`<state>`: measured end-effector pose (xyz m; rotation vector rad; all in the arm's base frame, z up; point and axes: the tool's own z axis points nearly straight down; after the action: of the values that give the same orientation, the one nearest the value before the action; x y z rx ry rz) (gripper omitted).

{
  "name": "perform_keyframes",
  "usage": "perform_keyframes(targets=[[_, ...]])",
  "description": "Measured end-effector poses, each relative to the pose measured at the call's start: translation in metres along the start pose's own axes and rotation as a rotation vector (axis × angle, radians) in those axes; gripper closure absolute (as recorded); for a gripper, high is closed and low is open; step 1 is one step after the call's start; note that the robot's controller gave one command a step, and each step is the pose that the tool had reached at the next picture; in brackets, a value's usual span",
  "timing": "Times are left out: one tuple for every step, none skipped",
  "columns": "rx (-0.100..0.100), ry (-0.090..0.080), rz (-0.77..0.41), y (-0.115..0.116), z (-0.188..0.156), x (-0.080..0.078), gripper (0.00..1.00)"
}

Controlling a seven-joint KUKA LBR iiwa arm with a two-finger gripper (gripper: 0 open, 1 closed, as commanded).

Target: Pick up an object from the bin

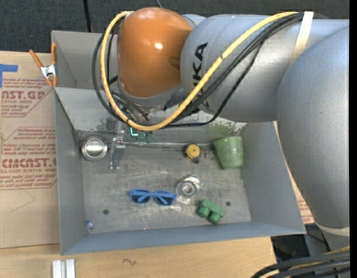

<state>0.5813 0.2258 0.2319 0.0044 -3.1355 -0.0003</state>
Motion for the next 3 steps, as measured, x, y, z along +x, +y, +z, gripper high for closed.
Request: perform_keyframes(targets=[[0.004, -0.003, 0.087, -0.071, 0.050, 0.001, 0.00], [0.000, -0.009, -0.339, -0.100, 0.157, 0.040, 0.00], [-0.001, -0.010, -0.338, -0.099, 0.155, 0.039, 1.00]])
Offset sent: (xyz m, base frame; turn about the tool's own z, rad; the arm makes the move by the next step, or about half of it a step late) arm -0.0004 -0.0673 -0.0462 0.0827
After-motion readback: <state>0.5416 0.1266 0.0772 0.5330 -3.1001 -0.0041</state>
